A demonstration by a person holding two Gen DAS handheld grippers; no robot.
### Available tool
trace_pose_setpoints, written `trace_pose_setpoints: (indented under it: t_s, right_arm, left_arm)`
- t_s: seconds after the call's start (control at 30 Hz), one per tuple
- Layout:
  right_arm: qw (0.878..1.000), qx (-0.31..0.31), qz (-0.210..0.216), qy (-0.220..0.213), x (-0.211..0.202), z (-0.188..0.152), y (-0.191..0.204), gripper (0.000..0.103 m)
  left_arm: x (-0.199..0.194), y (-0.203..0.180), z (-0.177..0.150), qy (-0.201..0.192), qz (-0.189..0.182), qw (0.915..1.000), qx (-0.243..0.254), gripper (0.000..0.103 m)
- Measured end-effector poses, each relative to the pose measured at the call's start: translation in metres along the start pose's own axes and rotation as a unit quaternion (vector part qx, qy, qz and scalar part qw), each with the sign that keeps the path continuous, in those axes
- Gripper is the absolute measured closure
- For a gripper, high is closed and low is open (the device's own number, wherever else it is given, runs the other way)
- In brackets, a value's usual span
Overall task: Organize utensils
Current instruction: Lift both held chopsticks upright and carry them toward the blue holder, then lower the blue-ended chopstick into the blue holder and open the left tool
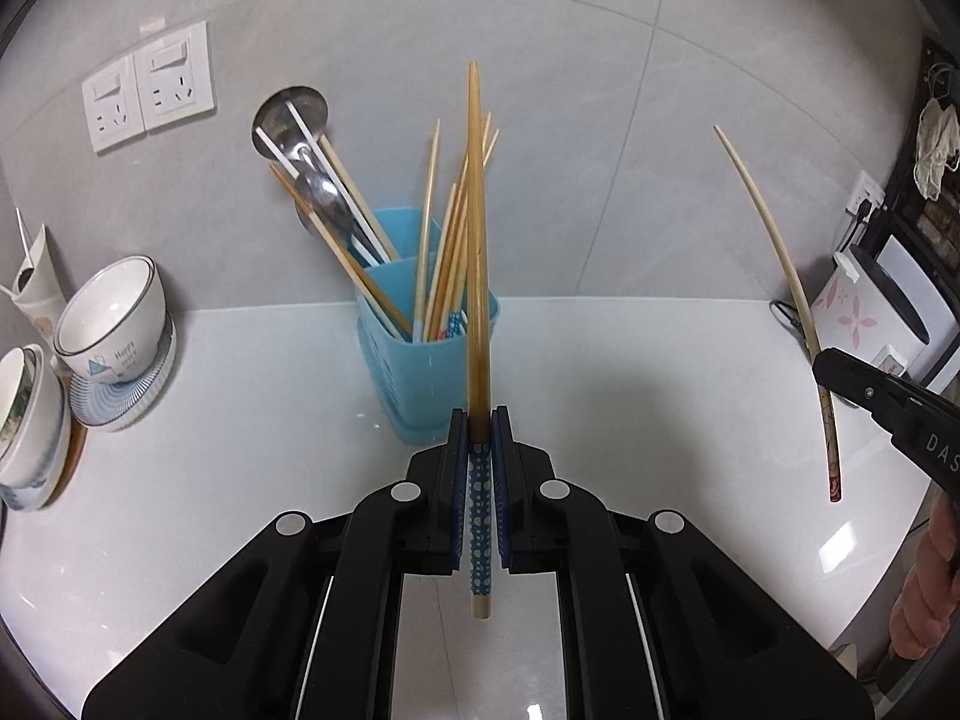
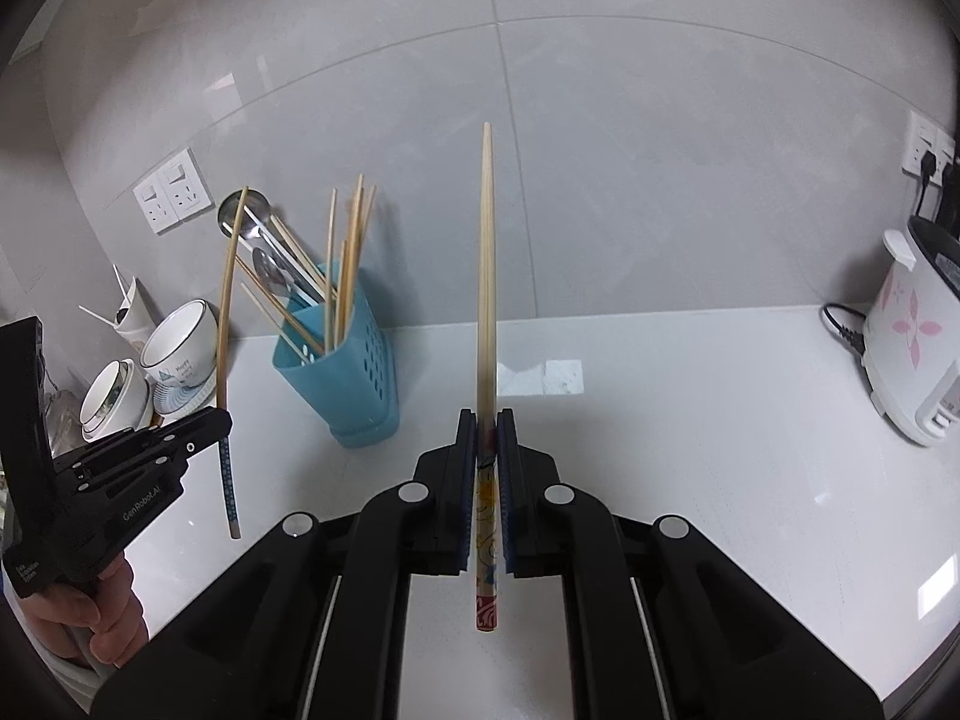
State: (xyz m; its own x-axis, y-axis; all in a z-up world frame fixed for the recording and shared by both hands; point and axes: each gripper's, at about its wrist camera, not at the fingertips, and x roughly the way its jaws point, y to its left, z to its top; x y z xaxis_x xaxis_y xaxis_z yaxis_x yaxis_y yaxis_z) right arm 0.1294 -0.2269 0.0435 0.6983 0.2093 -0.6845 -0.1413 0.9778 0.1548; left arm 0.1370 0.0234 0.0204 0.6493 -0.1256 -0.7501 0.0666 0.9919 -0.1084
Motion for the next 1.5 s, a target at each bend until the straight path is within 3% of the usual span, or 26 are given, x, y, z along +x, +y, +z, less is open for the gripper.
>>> trace_pose_setpoints:
  t_s: [0.7, 1.03, 1.5]
  right_arm:
    - [0.998, -0.027, 0.026, -0.041, 0.024, 0.057, 0.051, 0.097]
    - [0.997, -0.031, 0.043, -0.05, 0.041, 0.083, 0.071, 0.097]
    - [0.998, -0.031, 0.048, -0.035, 0.073, 0.098, 0.078, 0.097]
  left_arm:
    - [0.009, 0.026, 0.047, -0.081, -0.009, 0.9966, -0.007, 0.096]
    - [0.023, 0.037, 0.07, -0.122, -0.031, 0.992, -0.011, 0.096]
    - [0.064, 0.044, 0.083, -0.139, -0.043, 0.9893, -0.017, 0.096]
